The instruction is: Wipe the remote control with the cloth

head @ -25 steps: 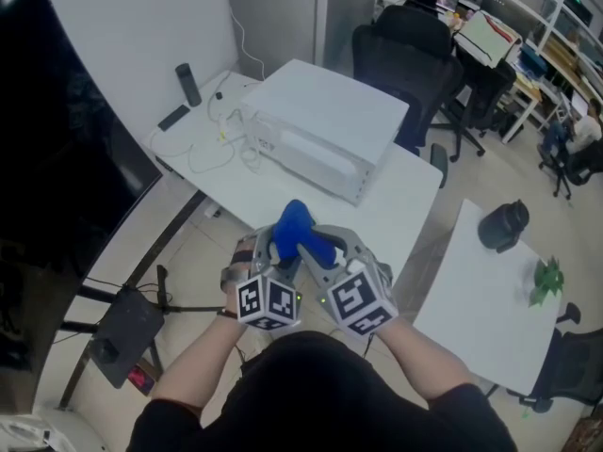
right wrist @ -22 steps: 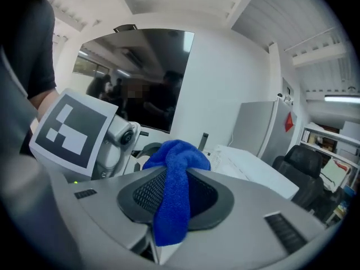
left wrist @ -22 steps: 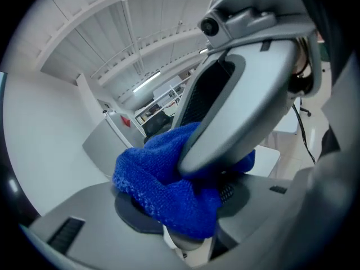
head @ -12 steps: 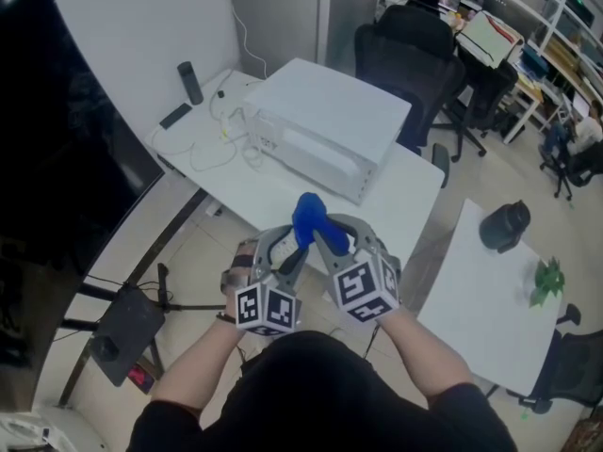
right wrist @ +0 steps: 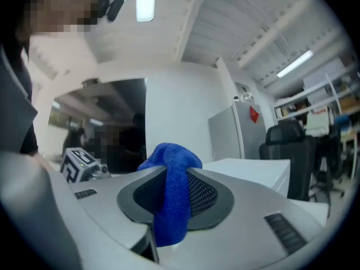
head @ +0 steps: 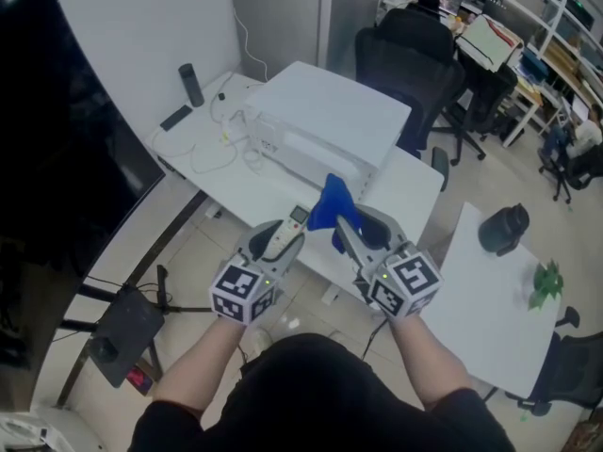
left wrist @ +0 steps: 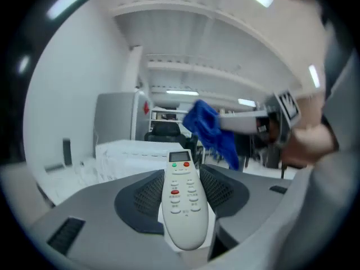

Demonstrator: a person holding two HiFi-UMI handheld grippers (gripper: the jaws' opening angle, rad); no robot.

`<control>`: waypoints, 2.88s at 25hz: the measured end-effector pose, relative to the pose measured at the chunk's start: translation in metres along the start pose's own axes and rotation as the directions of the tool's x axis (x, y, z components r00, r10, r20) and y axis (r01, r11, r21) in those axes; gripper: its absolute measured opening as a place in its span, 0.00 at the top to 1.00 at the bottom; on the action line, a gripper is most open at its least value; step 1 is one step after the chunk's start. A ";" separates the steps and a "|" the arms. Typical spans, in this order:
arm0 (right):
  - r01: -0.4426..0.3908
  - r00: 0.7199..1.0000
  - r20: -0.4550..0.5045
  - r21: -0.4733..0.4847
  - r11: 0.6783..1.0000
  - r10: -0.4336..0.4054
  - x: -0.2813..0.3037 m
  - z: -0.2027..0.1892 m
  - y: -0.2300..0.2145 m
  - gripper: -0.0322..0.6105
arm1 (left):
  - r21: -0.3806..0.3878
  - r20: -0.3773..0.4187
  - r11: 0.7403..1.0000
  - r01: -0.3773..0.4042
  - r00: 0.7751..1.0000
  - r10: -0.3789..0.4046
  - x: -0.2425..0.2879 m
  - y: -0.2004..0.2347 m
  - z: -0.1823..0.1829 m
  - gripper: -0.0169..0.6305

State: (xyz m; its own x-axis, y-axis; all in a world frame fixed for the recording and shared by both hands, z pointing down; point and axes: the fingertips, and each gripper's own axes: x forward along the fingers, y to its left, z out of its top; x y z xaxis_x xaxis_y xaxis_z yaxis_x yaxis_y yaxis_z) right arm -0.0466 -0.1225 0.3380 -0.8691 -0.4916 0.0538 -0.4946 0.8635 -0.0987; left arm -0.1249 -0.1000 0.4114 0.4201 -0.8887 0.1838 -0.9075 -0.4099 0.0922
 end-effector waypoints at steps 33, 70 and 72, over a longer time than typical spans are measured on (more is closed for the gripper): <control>-0.201 0.979 0.021 0.165 0.965 0.201 -0.002 -0.036 0.041 0.80 | -0.747 0.491 0.420 0.515 0.854 -0.174 -0.014 0.020 0.023 0.66; 0.312 0.893 -0.287 -0.159 0.937 -0.346 -0.134 -0.116 -0.065 0.80 | -0.081 -0.373 0.994 -0.076 0.927 0.041 0.148 -0.052 -0.190 0.66; 0.321 0.875 -0.330 -0.150 0.935 -0.353 -0.142 -0.131 -0.067 0.80 | -0.045 -0.410 0.993 -0.105 0.909 0.078 0.163 -0.050 -0.212 0.66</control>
State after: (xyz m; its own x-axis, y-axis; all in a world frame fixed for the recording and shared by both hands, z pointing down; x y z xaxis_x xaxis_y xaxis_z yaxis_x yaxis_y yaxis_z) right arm 0.1095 -0.0964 0.4673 -0.5869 -0.6983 0.4098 -0.7415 0.6668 0.0744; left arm -0.0097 -0.1813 0.6445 0.3141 -0.7549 0.5758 -0.9453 -0.3047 0.1161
